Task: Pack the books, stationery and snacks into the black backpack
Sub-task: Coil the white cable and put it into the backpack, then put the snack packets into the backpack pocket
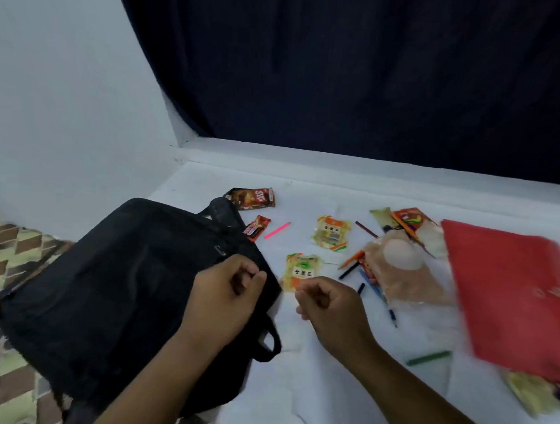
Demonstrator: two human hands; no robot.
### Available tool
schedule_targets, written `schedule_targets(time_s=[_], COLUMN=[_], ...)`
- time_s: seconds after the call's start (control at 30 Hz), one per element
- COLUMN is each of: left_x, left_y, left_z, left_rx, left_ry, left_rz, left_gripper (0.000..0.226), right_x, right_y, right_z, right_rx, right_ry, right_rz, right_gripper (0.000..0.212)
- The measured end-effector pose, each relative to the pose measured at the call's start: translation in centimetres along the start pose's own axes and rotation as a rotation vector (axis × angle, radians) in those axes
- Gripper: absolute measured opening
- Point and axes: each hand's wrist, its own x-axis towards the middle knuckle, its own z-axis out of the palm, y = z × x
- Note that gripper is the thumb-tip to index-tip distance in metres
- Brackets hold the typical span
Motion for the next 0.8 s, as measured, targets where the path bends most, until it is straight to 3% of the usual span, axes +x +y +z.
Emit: schedule_targets(time_s=[0.33,0.43,0.53,0.67,0.73,0.8], left_x=[-1.1,-1.7,-1.3,-0.2,0.3,0.4], left_y=[4.8,5.0,5.2,6.4,6.8,7.1], left_z=[15.5,19.2,22.1,23.5,23.6,23.9], left_rx=[0.028,0.051,0.143,0.190,0.226,0.184], left_ry=[-0.345,-0.378,-0.347,-0.364,-0.347,-0.327], left_rz=[0.096,0.126,-0.032,-0.270,-0.269,-0.244], left_gripper=[0.014,0.013,0.043,0.057,0.058,0.043], right_x=[-4.9,-5.9,-6.0,-5.6,-5.3,-4.9], right_y=[4.9,6.6,8.0,8.7,9.0,9.3], right_z=[-14.9,-18.0,-19.8,-20.4,-20.5,-20.4], right_rx=[-0.066,-0.104,-0.117,-0.141,-0.149,-0.141], right_ry=[0.244,0.267,0.262,0.231,0.211,0.209], right_rz=[0.134,0.162,0.201,0.230,0.238,0.259], right_gripper=[0.014,0.011,0.013,0.014,0.014,0.013])
